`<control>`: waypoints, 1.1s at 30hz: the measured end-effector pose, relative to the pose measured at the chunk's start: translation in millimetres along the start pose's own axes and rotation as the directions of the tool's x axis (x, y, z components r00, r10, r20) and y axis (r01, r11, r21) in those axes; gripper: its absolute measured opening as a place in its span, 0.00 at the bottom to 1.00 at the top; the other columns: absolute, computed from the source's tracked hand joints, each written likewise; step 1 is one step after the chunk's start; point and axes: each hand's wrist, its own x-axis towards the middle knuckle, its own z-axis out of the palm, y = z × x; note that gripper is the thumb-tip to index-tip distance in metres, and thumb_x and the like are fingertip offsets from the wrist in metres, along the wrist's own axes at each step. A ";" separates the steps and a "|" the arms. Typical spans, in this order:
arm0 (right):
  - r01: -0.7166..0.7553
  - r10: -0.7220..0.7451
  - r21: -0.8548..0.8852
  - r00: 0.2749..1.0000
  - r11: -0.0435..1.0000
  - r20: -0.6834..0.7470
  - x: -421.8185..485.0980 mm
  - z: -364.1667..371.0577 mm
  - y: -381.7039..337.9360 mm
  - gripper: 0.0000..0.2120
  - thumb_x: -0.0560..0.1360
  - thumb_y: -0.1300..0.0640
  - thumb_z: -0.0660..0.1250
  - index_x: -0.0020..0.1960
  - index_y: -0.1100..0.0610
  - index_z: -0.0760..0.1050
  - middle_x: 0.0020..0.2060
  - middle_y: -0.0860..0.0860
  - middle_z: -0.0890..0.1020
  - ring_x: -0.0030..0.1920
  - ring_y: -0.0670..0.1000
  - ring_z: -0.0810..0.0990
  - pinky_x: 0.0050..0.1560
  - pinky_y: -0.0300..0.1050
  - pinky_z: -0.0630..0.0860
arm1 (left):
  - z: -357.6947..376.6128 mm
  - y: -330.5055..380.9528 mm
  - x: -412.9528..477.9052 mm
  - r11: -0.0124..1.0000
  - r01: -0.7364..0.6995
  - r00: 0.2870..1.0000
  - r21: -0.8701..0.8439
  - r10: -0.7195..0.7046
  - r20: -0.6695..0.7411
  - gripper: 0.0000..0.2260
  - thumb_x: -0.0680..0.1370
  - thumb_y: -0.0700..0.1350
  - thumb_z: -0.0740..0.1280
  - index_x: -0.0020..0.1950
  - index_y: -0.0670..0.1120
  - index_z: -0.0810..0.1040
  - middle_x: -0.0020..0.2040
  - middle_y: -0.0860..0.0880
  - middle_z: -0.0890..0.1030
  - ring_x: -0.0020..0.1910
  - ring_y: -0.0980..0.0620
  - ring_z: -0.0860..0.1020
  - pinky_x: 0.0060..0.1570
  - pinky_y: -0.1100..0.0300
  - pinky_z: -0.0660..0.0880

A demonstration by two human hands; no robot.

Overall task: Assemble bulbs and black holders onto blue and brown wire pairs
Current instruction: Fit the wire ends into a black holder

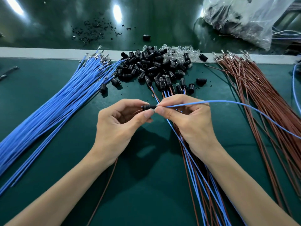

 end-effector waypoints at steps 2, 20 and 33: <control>0.008 -0.008 -0.025 1.000 1.000 -0.010 -0.6 0.3 -0.3 0.06 0.66 0.65 0.76 0.38 0.56 0.82 0.35 0.45 0.82 0.39 0.43 0.80 0.44 0.33 0.73 | -0.2 0.0 1.1 1.000 0.012 1.000 -0.015 -0.012 0.005 0.07 0.66 0.42 0.74 0.43 0.45 0.81 0.37 0.51 0.84 0.33 0.54 0.82 0.40 0.66 0.77; -0.079 0.081 0.038 0.996 0.996 -0.035 8.4 -12.7 -0.6 0.04 0.75 0.52 0.63 0.45 0.52 0.73 0.41 0.45 0.79 0.42 0.47 0.76 0.38 0.37 0.74 | -8.5 5.6 2.5 0.960 0.021 0.980 0.278 -0.075 0.186 0.07 0.70 0.48 0.71 0.46 0.48 0.82 0.40 0.52 0.86 0.44 0.56 0.84 0.46 0.69 0.76; -0.033 0.038 -0.200 0.999 0.979 0.024 10.5 -17.9 -2.8 0.04 0.73 0.49 0.67 0.44 0.48 0.77 0.42 0.43 0.79 0.40 0.44 0.76 0.43 0.41 0.73 | -26.1 13.1 11.8 0.712 -0.221 0.955 0.666 0.021 0.295 0.04 0.72 0.46 0.73 0.46 0.51 0.84 0.39 0.58 0.84 0.40 0.60 0.81 0.45 0.56 0.75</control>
